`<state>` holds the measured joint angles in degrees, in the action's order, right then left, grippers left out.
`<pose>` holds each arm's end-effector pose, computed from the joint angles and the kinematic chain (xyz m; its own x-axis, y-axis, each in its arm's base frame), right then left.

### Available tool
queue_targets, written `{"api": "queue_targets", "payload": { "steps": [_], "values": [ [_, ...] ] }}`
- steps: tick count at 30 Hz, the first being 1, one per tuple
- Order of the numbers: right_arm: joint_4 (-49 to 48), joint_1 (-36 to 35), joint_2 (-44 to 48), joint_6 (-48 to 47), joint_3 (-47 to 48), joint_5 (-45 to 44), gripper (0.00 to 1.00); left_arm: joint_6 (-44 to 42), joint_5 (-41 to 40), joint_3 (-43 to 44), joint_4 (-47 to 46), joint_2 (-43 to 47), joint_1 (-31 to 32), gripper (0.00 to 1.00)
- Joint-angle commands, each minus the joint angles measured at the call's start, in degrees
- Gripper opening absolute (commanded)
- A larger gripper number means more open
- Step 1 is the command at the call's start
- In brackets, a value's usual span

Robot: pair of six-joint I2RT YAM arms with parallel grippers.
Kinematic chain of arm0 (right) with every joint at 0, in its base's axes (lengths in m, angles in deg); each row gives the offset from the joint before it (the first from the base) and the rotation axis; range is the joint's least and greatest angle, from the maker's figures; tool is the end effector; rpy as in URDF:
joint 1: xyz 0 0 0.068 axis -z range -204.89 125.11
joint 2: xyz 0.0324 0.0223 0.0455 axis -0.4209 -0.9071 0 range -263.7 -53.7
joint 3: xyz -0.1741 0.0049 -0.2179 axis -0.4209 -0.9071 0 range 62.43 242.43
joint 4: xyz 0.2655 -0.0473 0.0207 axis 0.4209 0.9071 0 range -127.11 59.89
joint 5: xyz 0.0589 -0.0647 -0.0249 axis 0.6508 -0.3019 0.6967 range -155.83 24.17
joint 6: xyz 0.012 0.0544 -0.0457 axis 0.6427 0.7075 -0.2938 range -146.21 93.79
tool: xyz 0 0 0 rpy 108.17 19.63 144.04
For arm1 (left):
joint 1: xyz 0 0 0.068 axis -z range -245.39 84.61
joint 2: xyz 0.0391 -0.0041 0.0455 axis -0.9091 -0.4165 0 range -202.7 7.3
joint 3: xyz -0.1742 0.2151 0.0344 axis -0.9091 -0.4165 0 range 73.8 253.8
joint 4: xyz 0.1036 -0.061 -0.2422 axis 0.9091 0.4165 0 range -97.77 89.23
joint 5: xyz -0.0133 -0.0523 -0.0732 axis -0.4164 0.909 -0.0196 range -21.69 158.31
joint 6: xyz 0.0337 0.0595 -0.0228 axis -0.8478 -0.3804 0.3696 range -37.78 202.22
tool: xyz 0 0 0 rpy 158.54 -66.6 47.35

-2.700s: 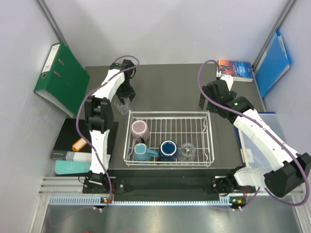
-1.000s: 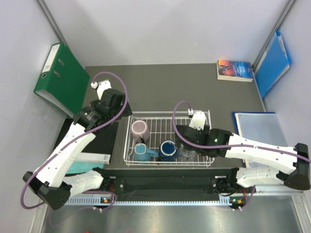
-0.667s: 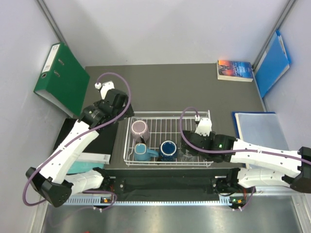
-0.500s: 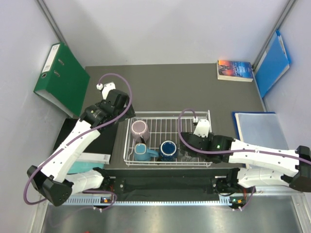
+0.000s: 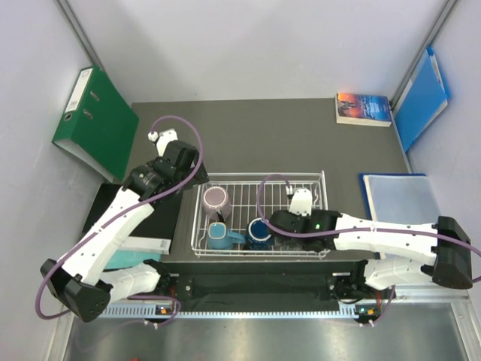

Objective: Unload the cups from the dish rack

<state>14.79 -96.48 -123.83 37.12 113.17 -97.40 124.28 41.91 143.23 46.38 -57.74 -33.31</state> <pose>0.1017 0.2067 0.2216 -0.8092 -0.0205 -0.5872 -0.0718 0.9954 0.0642 0.2154 -0.1037 0.3406 -0.6359 -0.3097 -0.7069 -0.2609 0.9483 -0.1808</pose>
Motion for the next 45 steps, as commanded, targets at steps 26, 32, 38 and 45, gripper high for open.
{"api": "queue_targets", "payload": {
  "steps": [26,32,38,45],
  "values": [
    [-34.63,21.65,21.25,-14.20,5.35,14.74,0.00,1.61,25.46,-2.61,-27.66,5.00,-0.17,0.99],
    [-58.55,31.33,16.97,-8.50,-0.81,37.18,0.00,13.10,47.52,-7.81,-50.78,4.66,-0.79,0.97],
    [-75.87,34.85,9.85,-0.59,-2.05,46.24,0.00,20.34,55.31,-12.47,-67.24,3.34,-0.79,0.94],
    [-86.34,35.82,4.13,5.31,-2.40,49.23,0.00,19.81,55.75,-13.53,-67.60,3.86,-0.79,0.91]
  ]
}}
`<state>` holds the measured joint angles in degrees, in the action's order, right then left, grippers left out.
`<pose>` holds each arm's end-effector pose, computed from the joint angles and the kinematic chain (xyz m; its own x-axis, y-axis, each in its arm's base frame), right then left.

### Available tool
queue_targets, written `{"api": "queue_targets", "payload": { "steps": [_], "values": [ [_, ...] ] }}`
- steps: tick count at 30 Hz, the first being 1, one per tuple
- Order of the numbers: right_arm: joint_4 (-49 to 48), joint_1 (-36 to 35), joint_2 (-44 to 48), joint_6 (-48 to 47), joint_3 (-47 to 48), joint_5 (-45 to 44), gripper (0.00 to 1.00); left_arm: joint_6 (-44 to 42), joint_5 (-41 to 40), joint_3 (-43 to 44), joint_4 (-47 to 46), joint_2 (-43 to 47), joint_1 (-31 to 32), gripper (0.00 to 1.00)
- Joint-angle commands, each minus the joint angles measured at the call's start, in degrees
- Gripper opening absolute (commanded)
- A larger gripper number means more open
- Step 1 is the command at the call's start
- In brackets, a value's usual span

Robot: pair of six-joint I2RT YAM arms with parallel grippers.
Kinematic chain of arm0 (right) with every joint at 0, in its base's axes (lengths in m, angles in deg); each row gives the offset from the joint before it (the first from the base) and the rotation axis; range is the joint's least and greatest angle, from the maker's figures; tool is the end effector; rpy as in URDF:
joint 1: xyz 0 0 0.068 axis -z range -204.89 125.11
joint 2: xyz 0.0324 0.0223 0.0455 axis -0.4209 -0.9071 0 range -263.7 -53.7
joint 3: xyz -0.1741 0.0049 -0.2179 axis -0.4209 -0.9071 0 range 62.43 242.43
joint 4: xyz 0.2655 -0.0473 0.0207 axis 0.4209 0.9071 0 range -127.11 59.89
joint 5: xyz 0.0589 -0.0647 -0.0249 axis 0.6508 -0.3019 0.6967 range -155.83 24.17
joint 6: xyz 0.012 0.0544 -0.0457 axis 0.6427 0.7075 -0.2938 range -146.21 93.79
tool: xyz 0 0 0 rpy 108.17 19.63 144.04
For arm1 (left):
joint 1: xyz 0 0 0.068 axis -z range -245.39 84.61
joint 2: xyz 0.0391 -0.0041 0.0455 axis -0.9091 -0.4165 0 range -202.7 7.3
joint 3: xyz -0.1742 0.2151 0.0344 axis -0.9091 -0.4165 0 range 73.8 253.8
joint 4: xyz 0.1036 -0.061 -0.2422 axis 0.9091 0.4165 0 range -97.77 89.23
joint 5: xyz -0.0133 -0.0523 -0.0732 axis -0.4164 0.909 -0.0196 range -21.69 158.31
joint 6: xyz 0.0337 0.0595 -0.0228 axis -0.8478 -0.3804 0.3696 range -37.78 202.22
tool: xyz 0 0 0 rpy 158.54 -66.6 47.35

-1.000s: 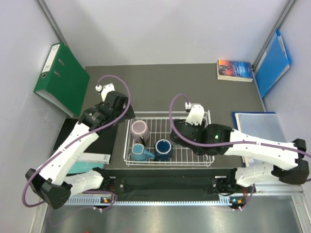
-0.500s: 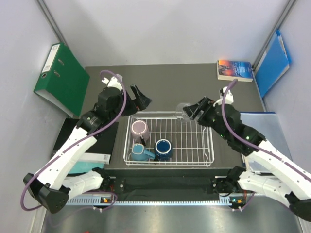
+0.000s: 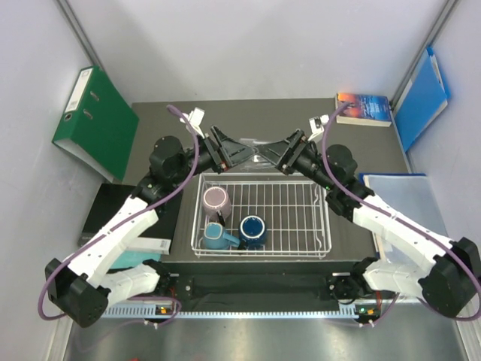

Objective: Unload the cups from the dish rack

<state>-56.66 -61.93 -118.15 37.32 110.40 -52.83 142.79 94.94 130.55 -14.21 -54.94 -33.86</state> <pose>0.2286 0.1893 0.3499 -0.6668 0.5895 -0.4559 -0.3798 0.2574 0.8885 0.2252 -0.1695 0.3902 -0.7330 -0.4638 -0.4977 0.4295 0.2517 -0.8673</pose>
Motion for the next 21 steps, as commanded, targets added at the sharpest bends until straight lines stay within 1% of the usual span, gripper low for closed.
{"api": "queue_targets", "payload": {
  "steps": [1,4,9,13,18,21],
  "values": [
    [-15.69,1.35,-2.00,6.07,0.37,4.85,0.00,1.30,2.55,-1.29,-7.01,1.59,-0.24,0.90],
    [-18.41,1.70,-2.97,7.66,-0.06,5.20,0.00,1.74,2.63,-2.25,-7.71,2.29,-0.24,0.85],
    [-25.96,3.11,-4.11,12.49,-2.52,5.99,0.00,2.18,3.07,-3.84,-8.77,3.52,-0.24,0.82],
    [-28.08,3.20,-5.25,13.55,-2.35,7.65,0.00,2.27,3.43,-4.72,-9.82,3.53,-0.24,0.67],
    [-31.33,3.11,-6.75,15.40,-2.88,9.86,0.00,2.97,4.56,-4.81,-11.84,2.30,-0.24,0.65],
    [-31.86,3.02,-6.75,15.75,-3.14,10.65,0.00,4.72,5.09,-5.51,-15.09,1.16,-0.24,0.63]
  ]
}}
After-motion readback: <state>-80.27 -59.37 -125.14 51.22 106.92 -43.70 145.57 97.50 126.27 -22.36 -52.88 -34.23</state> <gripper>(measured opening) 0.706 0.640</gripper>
